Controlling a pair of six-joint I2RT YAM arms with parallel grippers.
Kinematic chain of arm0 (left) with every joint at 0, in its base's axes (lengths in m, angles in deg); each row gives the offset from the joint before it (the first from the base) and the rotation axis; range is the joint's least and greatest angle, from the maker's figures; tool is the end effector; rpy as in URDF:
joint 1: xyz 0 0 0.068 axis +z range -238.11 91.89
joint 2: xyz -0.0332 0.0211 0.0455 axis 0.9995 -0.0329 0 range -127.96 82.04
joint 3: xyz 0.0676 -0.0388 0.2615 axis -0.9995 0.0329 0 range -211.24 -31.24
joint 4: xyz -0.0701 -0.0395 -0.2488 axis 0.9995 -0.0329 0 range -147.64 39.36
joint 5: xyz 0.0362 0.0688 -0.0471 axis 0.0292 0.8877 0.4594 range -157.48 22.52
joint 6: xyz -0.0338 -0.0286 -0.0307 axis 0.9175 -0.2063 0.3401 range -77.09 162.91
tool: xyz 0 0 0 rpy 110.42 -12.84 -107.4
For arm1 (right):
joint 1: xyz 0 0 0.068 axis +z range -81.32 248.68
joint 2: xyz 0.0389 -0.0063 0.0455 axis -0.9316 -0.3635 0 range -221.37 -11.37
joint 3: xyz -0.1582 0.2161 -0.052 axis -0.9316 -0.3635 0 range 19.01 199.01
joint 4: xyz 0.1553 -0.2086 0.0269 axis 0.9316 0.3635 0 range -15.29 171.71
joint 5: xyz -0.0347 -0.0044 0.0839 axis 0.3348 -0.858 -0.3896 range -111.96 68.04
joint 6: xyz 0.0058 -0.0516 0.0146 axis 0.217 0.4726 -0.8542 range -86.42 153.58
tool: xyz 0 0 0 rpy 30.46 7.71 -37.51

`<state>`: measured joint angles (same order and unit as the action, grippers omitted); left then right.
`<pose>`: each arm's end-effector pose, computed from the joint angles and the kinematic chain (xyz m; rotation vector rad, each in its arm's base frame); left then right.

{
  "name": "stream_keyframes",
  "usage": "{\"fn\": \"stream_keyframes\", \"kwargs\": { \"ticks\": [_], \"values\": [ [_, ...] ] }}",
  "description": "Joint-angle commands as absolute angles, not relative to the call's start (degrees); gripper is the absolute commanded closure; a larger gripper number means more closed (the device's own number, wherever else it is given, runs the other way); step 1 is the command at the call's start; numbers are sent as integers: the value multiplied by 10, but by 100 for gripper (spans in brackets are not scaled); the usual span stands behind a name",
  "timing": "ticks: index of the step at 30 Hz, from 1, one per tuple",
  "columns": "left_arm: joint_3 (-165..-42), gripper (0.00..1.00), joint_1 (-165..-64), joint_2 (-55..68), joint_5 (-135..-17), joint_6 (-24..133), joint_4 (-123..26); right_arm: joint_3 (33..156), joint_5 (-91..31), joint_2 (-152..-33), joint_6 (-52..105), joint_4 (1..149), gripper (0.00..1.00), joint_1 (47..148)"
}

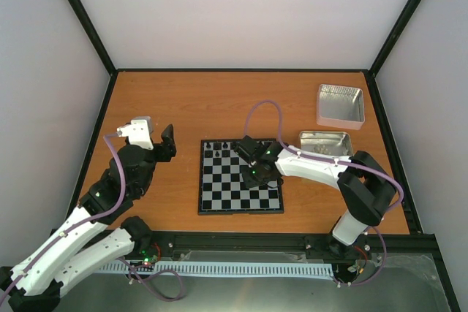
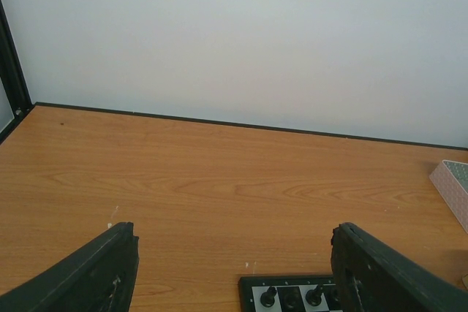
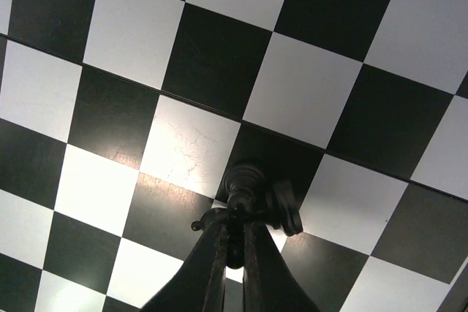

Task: Set up the chess pieces on the board
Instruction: Pick up the chess piece from the chessboard.

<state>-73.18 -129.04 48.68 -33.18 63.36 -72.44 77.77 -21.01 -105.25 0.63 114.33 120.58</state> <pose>0.1139 -0.0724 0.3309 -0.1078 1.7637 -0.2384 0.1866 0.2370 0.1794 -0.4781 2.8845 0.2464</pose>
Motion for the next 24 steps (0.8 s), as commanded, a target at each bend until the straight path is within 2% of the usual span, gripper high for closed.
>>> {"fn": "stream_keyframes", "kwargs": {
  "ticks": [1, 16, 24],
  "values": [
    [-733, 27, -1288, 492, -328, 642, -711, 779, -202, -1037, 4, 1149, 97, 1211],
    [-734, 27, -1288, 493, -327, 641, -711, 832, -117, -984, -2, 1187, 96, 1209],
    [-735, 27, -1288, 491, -328, 640, -712, 847, -106, -1000, -8, 1173, 96, 1191]
  ]
}}
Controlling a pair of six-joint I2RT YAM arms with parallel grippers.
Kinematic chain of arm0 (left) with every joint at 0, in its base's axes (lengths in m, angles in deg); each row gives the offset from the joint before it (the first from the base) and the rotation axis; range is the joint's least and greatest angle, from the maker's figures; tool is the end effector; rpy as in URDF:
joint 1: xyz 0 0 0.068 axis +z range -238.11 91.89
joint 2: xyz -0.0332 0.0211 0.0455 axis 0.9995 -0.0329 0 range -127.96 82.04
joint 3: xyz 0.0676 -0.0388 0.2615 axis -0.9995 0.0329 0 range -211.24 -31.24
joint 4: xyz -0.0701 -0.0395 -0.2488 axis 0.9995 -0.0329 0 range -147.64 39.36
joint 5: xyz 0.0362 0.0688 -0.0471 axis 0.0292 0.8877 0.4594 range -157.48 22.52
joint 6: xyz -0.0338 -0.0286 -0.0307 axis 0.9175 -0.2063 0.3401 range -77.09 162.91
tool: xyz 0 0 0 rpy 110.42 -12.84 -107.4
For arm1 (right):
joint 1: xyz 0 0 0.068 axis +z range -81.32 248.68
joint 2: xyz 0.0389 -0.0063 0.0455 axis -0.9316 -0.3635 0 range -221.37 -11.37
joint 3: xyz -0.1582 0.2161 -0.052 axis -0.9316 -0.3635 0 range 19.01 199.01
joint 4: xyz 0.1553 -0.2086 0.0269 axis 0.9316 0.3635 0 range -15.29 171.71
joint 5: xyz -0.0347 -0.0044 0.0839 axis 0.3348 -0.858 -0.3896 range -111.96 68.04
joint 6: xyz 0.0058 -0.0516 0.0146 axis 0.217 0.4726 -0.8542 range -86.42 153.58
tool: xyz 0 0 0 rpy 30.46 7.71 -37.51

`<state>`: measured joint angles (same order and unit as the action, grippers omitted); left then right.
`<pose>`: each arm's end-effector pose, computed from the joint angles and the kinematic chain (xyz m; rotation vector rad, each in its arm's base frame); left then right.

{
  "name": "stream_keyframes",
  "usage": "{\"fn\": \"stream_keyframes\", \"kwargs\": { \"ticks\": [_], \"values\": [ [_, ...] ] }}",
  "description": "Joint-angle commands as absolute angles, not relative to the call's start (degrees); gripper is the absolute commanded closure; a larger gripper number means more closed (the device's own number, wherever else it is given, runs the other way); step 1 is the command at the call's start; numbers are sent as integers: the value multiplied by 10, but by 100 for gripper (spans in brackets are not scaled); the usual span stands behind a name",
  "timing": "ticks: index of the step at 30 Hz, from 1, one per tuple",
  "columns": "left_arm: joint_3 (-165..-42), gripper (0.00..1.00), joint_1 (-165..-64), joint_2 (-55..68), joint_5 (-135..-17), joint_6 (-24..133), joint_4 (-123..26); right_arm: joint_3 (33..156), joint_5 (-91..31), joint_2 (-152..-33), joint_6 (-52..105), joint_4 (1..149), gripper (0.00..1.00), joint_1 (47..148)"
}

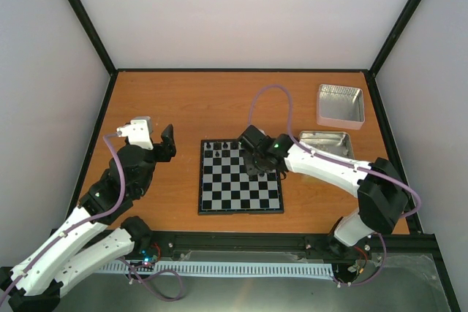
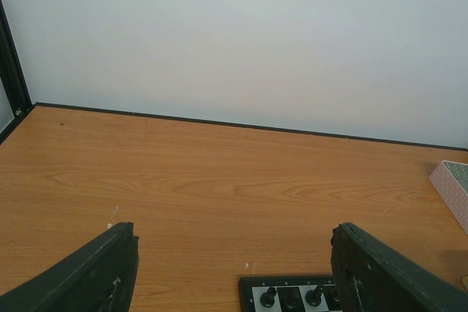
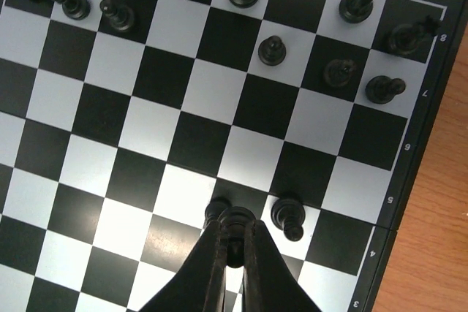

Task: Set up the chess pieces on the board
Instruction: Pick up the chess piece from the chessboard, then place the chess piece on the chessboard.

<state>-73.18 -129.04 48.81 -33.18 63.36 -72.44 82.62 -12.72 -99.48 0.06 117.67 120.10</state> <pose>0.1135 -0.0721 0.3312 -0.1086 1.7618 -0.2397 0.1922 0.2317 0.2296 -0.3822 2.7105 0.2052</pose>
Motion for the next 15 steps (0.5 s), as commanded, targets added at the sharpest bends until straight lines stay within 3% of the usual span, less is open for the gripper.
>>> {"fn": "stream_keyframes", "kwargs": {
  "ticks": [1, 15],
  "values": [
    [-735, 27, -1288, 491, -328, 639, -711, 849, -111, -1002, -8, 1171, 96, 1189],
    [-735, 27, -1288, 488, -332, 638, -709, 885, -186, -1058, 11, 1158, 95, 1170]
  ]
}}
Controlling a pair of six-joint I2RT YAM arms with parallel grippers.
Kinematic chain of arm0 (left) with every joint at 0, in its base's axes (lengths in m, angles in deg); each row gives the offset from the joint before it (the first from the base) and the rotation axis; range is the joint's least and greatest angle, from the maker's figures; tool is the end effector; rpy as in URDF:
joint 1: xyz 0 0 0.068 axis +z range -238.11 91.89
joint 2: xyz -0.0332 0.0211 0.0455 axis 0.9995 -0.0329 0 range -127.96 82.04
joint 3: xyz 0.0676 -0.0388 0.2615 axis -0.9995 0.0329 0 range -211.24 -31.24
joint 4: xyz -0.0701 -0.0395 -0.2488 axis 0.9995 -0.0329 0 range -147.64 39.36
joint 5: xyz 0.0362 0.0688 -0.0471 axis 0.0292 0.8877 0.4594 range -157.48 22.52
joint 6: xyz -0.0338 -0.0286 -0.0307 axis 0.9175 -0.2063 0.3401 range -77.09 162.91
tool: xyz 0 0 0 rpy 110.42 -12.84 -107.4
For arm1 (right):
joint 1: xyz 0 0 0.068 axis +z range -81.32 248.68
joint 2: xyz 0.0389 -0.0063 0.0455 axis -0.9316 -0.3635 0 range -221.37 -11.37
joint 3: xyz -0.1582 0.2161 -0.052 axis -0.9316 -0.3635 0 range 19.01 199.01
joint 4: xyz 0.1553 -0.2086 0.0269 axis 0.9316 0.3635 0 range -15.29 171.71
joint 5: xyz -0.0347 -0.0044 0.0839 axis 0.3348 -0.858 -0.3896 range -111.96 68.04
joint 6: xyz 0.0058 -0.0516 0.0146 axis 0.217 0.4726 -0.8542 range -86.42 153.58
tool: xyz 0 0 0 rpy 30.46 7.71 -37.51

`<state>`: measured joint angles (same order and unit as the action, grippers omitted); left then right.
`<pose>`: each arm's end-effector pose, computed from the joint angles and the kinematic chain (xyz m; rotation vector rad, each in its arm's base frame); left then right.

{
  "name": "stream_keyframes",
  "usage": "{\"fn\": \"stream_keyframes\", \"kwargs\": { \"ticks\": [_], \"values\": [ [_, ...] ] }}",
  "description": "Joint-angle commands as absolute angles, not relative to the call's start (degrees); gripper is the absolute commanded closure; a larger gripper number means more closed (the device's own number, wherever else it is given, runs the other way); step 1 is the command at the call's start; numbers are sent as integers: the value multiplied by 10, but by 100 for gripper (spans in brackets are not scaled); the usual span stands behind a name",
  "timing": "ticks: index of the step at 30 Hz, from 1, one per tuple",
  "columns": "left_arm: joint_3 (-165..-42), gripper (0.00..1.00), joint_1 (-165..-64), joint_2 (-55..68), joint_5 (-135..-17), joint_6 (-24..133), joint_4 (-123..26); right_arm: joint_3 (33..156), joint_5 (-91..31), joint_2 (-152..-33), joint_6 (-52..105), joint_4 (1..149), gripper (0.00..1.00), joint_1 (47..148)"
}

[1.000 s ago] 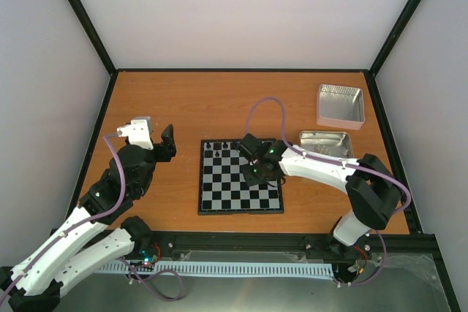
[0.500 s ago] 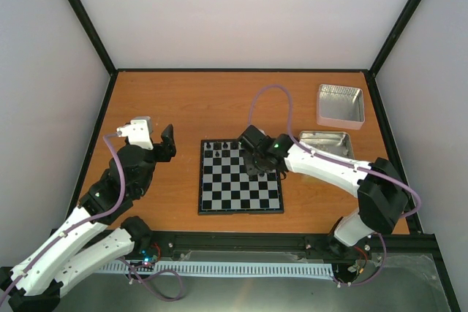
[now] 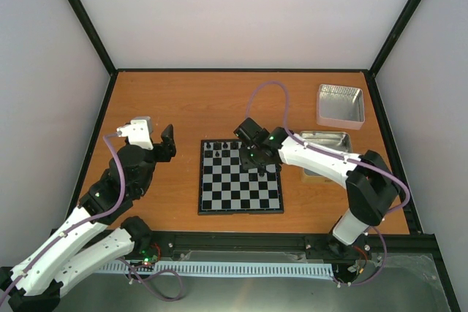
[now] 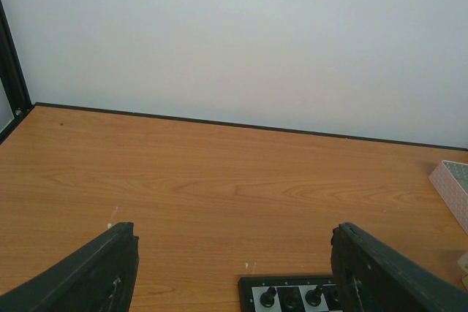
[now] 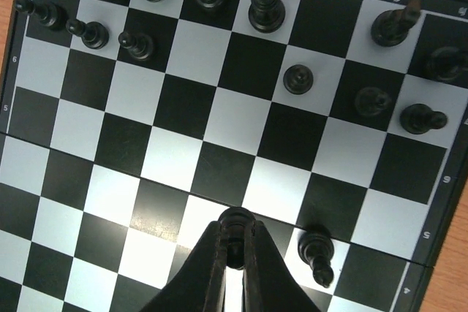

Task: Set up the chess pieces on the board
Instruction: Place the chess piece on the chessboard.

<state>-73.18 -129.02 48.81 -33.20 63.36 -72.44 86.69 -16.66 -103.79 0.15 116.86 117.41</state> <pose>0.1135 -0.0720 0.3312 -0.1086 1.7619 -0.2398 0.2147 0.2396 0.2286 -0.3421 2.7436 0.2750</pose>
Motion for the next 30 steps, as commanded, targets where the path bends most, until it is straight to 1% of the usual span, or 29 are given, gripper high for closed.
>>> {"fn": "stream_keyframes", "kwargs": {
  "ticks": [1, 9, 11, 13, 16, 18, 21, 28, 30],
  "values": [
    [-735, 27, -1288, 488, -333, 637, -709, 888, -191, -1065, 13, 1156, 95, 1170],
    [-734, 27, -1288, 489, -331, 635, -710, 899, -191, -1135, 30, 1154, 94, 1174],
    [-735, 27, -1288, 490, -328, 636, -713, 898, -190, -1140, 31, 1150, 93, 1175],
    [-734, 27, -1288, 490, -327, 637, -715, 899, -189, -1142, 33, 1147, 87, 1175],
    [-733, 27, -1288, 489, -327, 638, -715, 901, -190, -1143, 34, 1145, 72, 1175],
    [-735, 27, -1288, 488, -326, 637, -716, 902, -190, -1146, 37, 1148, 70, 1175],
    [-735, 26, -1288, 488, -325, 637, -716, 902, -189, -1149, 38, 1151, 70, 1175],
    [-734, 26, -1288, 488, -325, 638, -717, 900, -190, -1156, 40, 1152, 77, 1175],
    [-735, 27, -1288, 488, -325, 638, -717, 903, -191, -1162, 42, 1153, 81, 1175]
  ]
}}
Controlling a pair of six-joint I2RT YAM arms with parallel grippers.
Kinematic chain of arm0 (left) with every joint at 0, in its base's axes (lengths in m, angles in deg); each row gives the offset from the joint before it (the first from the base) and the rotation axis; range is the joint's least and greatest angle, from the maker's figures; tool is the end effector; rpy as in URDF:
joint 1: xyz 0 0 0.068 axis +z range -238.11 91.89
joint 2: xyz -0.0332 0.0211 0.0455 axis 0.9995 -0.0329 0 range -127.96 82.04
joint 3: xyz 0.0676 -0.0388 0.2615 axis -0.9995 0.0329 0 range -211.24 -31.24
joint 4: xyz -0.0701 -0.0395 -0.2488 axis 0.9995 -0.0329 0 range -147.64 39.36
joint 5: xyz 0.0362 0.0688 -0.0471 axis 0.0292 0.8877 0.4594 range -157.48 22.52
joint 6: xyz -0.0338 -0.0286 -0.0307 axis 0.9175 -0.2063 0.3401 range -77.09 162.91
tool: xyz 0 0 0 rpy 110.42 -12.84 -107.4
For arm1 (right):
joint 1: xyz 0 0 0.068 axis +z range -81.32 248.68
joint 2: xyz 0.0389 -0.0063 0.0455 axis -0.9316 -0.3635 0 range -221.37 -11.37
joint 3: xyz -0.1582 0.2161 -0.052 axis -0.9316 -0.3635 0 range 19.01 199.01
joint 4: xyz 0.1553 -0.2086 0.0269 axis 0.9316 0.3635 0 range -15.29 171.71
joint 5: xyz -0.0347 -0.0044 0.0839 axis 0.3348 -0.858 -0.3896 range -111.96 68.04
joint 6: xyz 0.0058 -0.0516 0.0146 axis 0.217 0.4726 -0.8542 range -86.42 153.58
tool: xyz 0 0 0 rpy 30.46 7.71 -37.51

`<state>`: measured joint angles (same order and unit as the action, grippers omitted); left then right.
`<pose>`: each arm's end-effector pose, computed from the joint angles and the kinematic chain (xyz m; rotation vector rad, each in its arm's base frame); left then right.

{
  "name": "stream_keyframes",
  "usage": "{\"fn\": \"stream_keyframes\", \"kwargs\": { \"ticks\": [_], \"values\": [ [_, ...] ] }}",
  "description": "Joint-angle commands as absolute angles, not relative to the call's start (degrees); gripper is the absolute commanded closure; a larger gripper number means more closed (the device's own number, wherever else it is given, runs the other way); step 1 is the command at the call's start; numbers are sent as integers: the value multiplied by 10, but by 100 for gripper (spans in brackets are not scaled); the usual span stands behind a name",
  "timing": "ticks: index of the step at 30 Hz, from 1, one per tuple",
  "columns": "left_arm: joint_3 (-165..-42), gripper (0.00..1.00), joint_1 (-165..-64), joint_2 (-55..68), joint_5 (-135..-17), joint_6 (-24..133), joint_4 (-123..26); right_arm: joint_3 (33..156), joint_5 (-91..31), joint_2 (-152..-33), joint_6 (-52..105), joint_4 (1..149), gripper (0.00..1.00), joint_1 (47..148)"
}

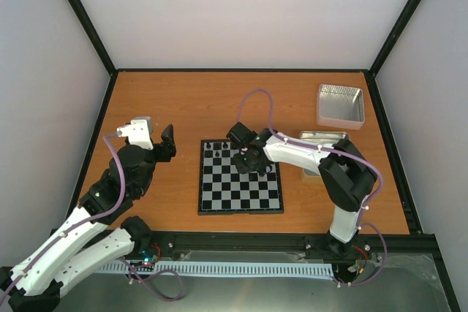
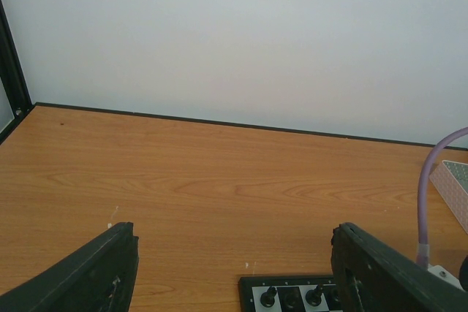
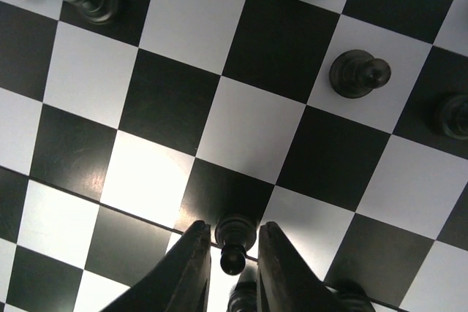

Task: Set up the chess pieces on the board
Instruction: Place the chess piece on the chessboard.

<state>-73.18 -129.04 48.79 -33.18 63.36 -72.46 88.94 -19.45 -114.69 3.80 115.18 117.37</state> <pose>0.1135 -0.0721 0.3311 -0.1083 1.7624 -0.2393 0.2315 0.2610 0.1805 -0.4656 2.8508 0.2101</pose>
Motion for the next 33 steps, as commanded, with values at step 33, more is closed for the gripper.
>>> {"fn": "stream_keyframes", "kwargs": {
  "ticks": [33],
  "values": [
    [-734, 27, -1288, 483, -325, 637, -717, 1022, -106, -1247, 42, 1150, 94, 1152]
  ]
}}
